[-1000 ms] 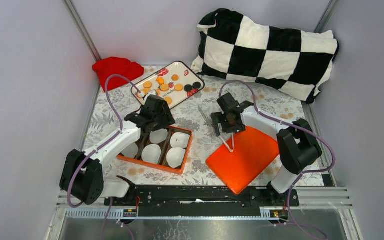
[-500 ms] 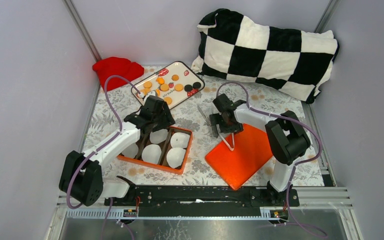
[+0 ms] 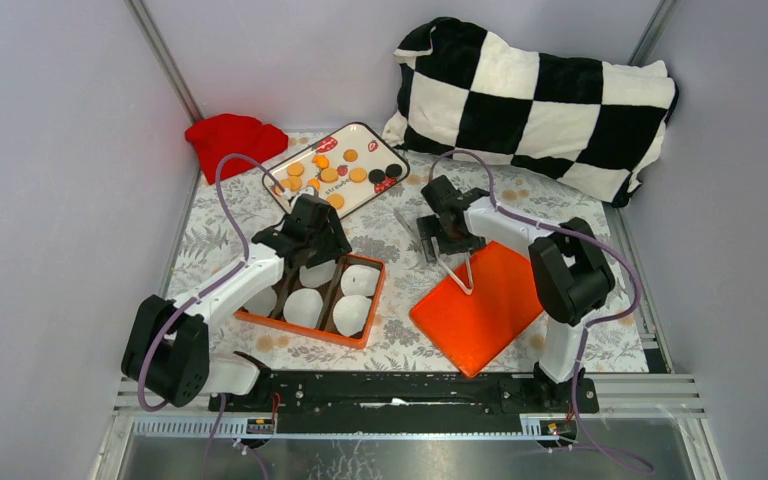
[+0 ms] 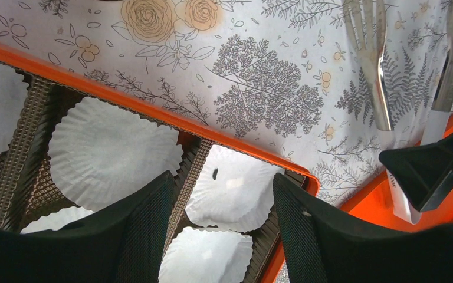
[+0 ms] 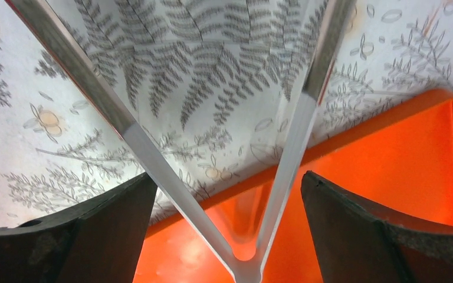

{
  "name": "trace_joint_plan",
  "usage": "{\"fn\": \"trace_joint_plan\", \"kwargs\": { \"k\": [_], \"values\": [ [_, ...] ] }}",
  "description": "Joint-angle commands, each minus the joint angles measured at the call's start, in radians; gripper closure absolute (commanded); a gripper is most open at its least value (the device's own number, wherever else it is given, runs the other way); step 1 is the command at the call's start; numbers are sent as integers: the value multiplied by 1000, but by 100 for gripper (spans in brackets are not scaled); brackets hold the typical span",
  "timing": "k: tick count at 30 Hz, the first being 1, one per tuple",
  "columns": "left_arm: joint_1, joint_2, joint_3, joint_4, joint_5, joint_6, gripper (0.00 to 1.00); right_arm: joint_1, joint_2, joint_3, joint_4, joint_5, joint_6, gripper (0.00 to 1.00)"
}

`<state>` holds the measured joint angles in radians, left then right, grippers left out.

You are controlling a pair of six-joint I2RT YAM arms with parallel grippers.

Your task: Pack the cookies

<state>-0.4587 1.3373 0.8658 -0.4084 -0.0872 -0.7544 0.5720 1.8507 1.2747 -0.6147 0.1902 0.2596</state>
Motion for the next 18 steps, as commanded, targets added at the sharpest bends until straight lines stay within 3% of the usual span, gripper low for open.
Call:
{"fn": "trace_joint_plan", "kwargs": {
  "k": [1,18],
  "values": [
    [-6,18,-21,46,26,-3,32,1,67,77,1,12,-37,0],
    [-6,29,-29,55,25,3,32,1,250,102,15,-78,-55,0]
  ]
}}
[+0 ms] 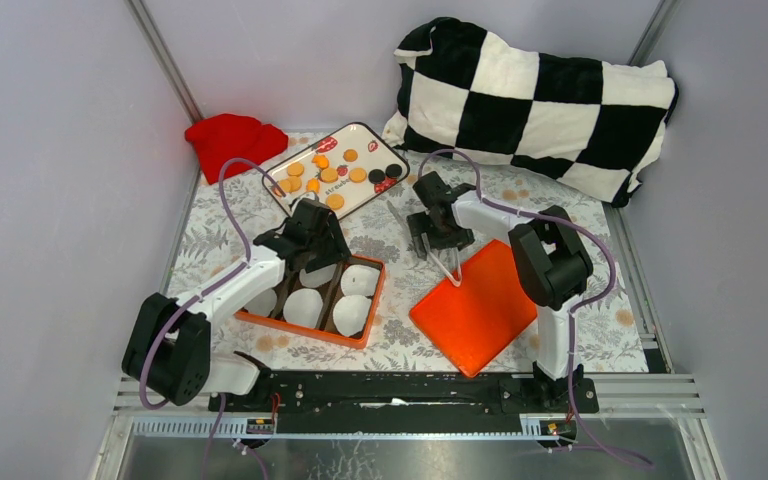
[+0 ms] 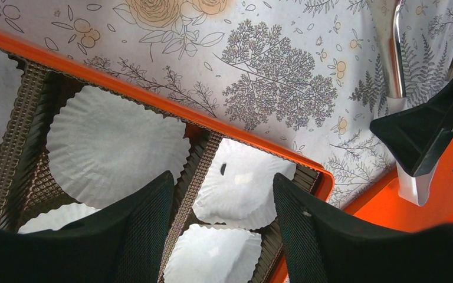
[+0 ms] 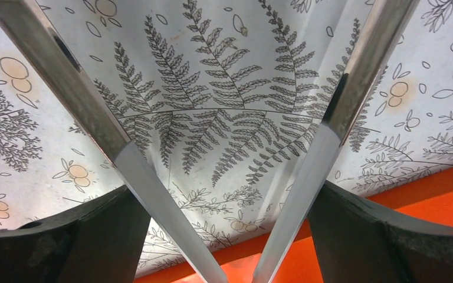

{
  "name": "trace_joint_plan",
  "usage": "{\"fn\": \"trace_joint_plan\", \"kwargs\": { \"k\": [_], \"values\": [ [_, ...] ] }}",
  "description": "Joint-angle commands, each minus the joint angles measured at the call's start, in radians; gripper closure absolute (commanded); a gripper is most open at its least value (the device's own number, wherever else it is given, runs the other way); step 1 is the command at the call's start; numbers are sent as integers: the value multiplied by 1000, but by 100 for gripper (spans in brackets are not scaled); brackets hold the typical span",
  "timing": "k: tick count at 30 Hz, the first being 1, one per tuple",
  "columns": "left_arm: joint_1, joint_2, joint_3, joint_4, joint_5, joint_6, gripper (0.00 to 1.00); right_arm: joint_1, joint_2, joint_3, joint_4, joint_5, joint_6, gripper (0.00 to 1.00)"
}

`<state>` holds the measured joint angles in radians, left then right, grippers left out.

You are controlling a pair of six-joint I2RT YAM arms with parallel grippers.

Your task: Pack the cookies

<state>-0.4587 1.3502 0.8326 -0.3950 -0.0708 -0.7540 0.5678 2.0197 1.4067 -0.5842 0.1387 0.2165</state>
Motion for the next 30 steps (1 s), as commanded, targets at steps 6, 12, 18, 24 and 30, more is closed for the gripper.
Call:
{"fn": "trace_joint_plan", "kwargs": {
  "k": [6,12,18,24,30],
  "values": [
    [-6,13,26,22,-3,5,32,5,-52,-26,-37,-5,-29,24],
    [-7,-7,61,-8,-24,13,32,5,-187,16,-73,-8,-35,58],
    [-6,62,210,-53,-35,18,31,11,-324,13,-91,-27,-32,59],
    [13,269,514,-102,-40,48,30,10,-395,10,-136,-21,-29,54],
    [35,453,731,-148,65,30,31,11,-398,-35,-186,-18,-30,52]
  ]
}}
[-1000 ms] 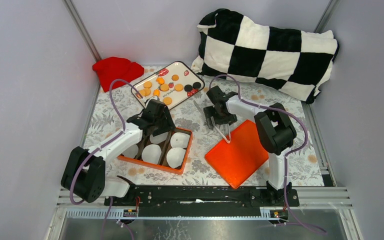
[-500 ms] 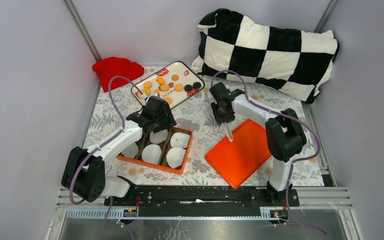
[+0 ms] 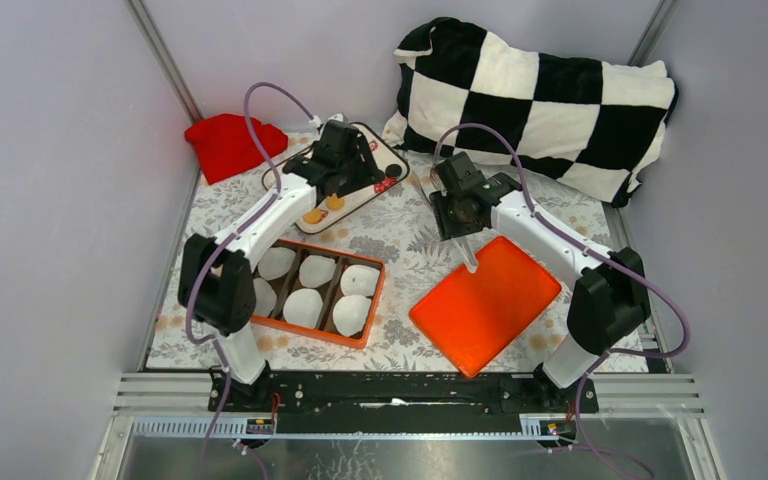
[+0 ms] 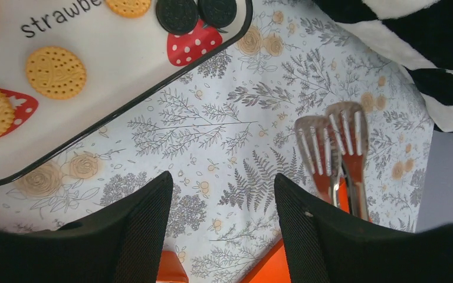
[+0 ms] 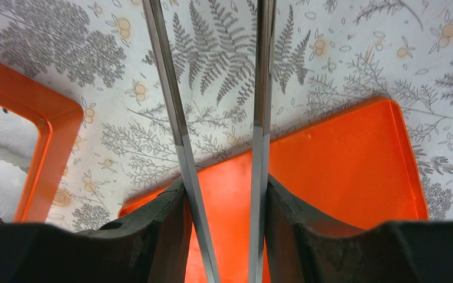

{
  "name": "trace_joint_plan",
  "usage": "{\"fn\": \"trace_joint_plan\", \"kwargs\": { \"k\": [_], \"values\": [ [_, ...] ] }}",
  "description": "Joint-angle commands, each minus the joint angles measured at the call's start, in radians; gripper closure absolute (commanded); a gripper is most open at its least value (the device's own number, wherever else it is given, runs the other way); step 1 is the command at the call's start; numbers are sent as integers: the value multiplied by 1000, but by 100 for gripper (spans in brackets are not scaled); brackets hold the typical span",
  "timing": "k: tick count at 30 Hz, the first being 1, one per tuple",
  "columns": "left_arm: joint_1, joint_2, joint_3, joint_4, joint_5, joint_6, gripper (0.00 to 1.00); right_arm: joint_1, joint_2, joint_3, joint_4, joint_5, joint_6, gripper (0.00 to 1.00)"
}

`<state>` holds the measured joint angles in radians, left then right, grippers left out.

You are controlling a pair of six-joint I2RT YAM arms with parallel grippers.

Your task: Pack the cookies

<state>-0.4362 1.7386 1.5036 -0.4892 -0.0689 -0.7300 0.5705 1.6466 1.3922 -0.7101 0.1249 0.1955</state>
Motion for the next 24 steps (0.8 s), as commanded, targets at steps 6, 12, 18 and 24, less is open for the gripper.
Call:
{"fn": "trace_joint_plan", "kwargs": {
  "k": [6,12,18,24],
  "values": [
    [15,45,-34,-7,72,12,31,10,-76,-43,-65,4,16,51],
    [31,48,-52,-18,-15,46,30,9,-128,-35,-43,1,45,53],
    [37,235,114,-60,-101,54,49,9,-135,-29,-18,-12,34,57],
    [42,473,362,-161,-197,39,80,10,-165,-36,6,-29,28,58]
  ]
}}
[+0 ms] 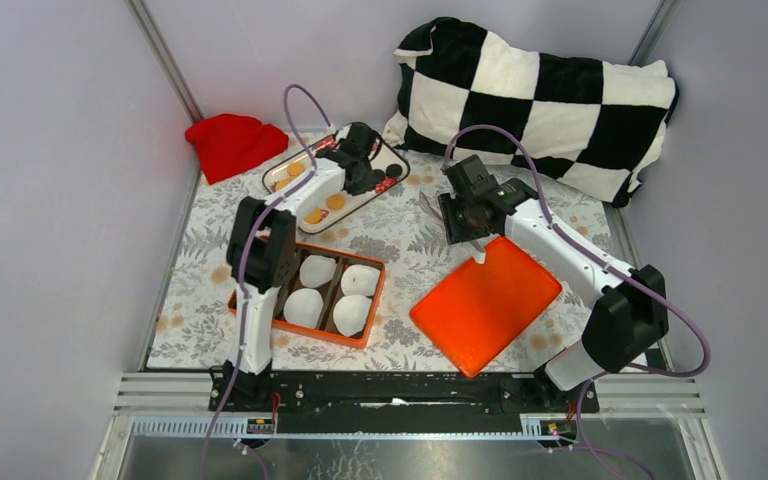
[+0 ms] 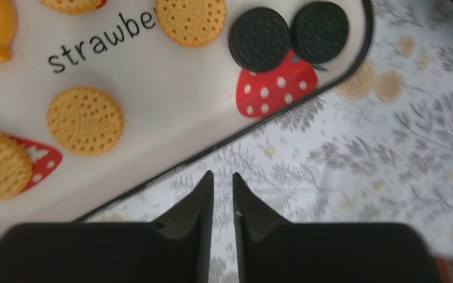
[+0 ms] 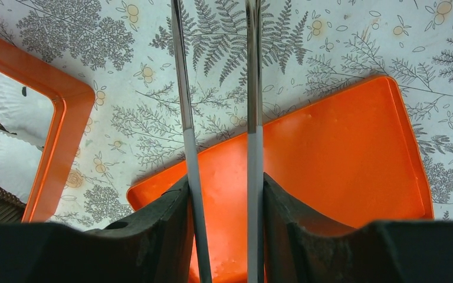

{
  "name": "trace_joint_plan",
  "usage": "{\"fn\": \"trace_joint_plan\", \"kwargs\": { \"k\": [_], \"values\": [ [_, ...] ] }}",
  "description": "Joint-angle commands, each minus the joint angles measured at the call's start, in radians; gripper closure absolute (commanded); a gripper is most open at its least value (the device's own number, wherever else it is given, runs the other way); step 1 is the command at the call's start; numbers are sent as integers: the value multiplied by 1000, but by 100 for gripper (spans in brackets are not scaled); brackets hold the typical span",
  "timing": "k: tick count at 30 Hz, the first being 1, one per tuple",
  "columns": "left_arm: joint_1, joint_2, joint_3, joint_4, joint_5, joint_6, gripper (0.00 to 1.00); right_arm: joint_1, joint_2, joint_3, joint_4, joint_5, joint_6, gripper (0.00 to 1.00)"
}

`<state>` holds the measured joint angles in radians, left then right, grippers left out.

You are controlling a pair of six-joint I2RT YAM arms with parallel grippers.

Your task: Pack the cookies

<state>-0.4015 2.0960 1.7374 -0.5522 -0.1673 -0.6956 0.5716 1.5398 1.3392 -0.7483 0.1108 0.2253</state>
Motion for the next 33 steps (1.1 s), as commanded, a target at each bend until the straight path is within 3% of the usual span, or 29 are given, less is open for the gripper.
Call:
{"fn": "trace_joint_plan", "kwargs": {
  "k": [1,3,10,14,27,33],
  "values": [
    [9,150,171,-122,-105,1,86,9,-65,18,48,-19,-1,58],
    [10,204,237,-167,-135,-10,94,8,-79,21,53,-29,-4,58],
    [14,289,285,-176,-185,-14,95,8,-127,27,55,-44,-7,58],
    [11,328,272,-166,-106,3,96,9,-147,25,57,-38,-9,58],
    [-254,148,-156,48,174,-25,98,9,-178,34,59,-10,-16,57],
    [-365,124,-256,119,278,-23,98,8,-203,24,50,-4,-15,57]
  ]
}}
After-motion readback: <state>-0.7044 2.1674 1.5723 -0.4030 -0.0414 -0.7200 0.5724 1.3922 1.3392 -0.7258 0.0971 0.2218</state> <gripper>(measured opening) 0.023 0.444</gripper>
